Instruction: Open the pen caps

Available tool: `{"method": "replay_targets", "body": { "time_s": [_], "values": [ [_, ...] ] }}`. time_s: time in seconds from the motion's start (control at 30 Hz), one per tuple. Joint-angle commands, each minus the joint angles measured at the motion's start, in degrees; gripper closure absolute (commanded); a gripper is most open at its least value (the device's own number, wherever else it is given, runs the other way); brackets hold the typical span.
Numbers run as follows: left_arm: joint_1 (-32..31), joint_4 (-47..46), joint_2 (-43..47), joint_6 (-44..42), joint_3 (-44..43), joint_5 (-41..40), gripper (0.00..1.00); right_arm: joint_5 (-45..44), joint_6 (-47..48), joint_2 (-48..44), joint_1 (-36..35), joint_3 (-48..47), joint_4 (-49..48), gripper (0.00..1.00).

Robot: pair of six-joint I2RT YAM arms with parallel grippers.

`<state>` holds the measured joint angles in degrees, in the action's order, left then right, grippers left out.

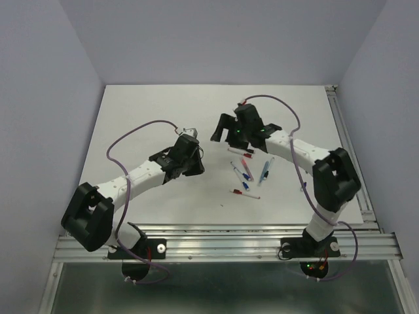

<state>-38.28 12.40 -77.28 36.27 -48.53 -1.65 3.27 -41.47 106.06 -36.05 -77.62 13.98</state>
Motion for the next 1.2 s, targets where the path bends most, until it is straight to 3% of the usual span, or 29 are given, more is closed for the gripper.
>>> {"method": "replay_targets", "body": {
  "time_s": [0.0, 0.3, 0.5, 0.67, 1.0, 1.03, 1.1, 1.17],
  "values": [
    [-3.19, -3.61, -3.3, -2.95, -6.64, 2.95, 1.0, -7.64, -3.44, -12.26, 11.32, 8.61, 2.98, 0.0],
    [-12.68, -2.39, -22.46, -9.19, -25.01, 6.13, 1.0, -26.37, -1.41, -34.15, 22.85, 21.8, 10.54, 0.0],
    [-18.84, 2.97, -38.2, -13.77, -44.17, 9.03, 1.0, -24.1, -2.82, -38.03, 31.38, 25.32, 10.9, 0.0],
    [-22.45, 7.2, -47.16, -15.53, -57.97, 9.29, 1.0, -21.99, -4.23, -39.35, 33.41, 26.91, 9.32, 0.0],
    [-24.82, 12.02, -61.4, -15.79, -73.63, 18.35, 0.74, -22.95, -3.7, -42.07, 33.77, 27.26, 10.45, 0.0],
    [-24.82, 12.46, -61.76, -15.79, -74.59, 18.52, 0.63, -23.65, -3.7, -42.42, 33.77, 27.26, 10.89, 0.0],
    [-24.82, 12.82, -61.68, -15.97, -74.52, 18.35, 0.56, -24.18, -3.7, -42.78, 33.77, 27.26, 11.07, 0.0],
    [-24.74, 11.6, -60.63, -15.97, -72.85, 18.0, 0.43, -24.19, -3.7, -43.22, 33.77, 27.18, 11.25, 0.0]
  ]
}}
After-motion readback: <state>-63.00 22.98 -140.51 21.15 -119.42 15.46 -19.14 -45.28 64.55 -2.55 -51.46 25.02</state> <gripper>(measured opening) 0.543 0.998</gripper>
